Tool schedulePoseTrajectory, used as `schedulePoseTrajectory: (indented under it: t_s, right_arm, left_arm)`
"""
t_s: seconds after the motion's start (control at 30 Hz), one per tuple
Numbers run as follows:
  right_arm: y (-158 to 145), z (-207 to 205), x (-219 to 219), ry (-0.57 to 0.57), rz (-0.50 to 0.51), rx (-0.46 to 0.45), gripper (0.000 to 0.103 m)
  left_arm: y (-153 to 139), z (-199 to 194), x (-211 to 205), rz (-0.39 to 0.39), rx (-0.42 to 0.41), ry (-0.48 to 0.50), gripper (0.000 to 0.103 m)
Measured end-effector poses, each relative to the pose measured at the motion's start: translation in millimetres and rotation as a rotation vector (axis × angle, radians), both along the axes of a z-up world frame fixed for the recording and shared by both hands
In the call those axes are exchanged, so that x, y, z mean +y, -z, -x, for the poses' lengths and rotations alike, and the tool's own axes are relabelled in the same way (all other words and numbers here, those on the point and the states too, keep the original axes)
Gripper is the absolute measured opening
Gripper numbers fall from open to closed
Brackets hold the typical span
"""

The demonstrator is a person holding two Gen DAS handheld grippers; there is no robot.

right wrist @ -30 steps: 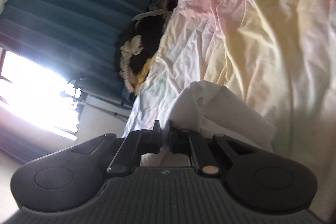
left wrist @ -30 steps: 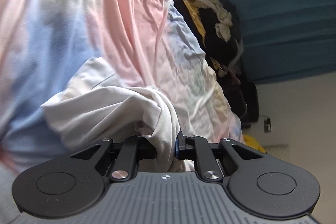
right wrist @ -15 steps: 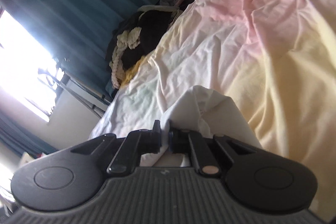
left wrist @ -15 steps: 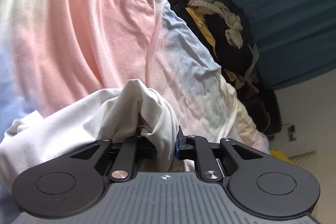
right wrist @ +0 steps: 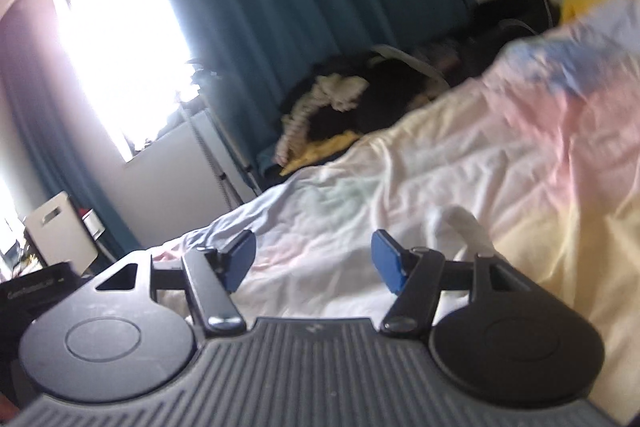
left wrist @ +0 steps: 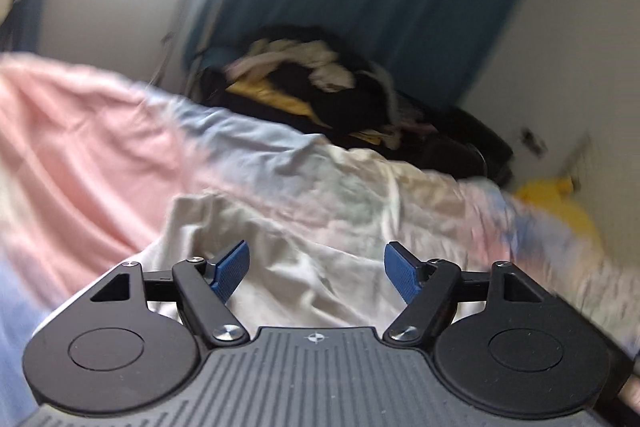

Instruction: Fold clothes

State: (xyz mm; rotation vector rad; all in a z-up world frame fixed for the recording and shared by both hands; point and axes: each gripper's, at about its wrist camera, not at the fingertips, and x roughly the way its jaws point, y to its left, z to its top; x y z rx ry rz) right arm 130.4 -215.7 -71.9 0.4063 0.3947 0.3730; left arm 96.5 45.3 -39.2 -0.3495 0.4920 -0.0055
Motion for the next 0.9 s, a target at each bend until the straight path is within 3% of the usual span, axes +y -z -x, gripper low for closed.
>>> schedulePoseTrajectory:
  t_s: [0.1,0.33,0.5,0.63,0.77,0.9]
  right_arm:
    - [5,10,12,-0.02,0.083,-0.03,0.049]
    - [38,-3,28,-0.028,0.18,-0.009,0.049]
    - [54,-10,26,-0.04,0.212,0.022,0.048]
    - [59,-13,23,-0.012,0.222,0.031,0.045]
    - [62,-15,5,0.038,0.217,0.057,0.03]
    - [65,-13,-17,0.143,0.206,0.102,0.03]
  left_arm:
    - [7,-2,-15,-0.087,0.004,0.048,0.08]
    - [47,-28,-16,-0.179,0.131,0.006,0.08]
    - [62,-33,-22,-0.259,0.149,0.005,0.081]
    - [61,-28,-20,-0.266,0.128,-0.009,0.081]
    - [55,-20,-11,-0.26,0.119,-0.062,0.08]
    - [48,-10,-3,-0.266,0.112,-0.108,0.08]
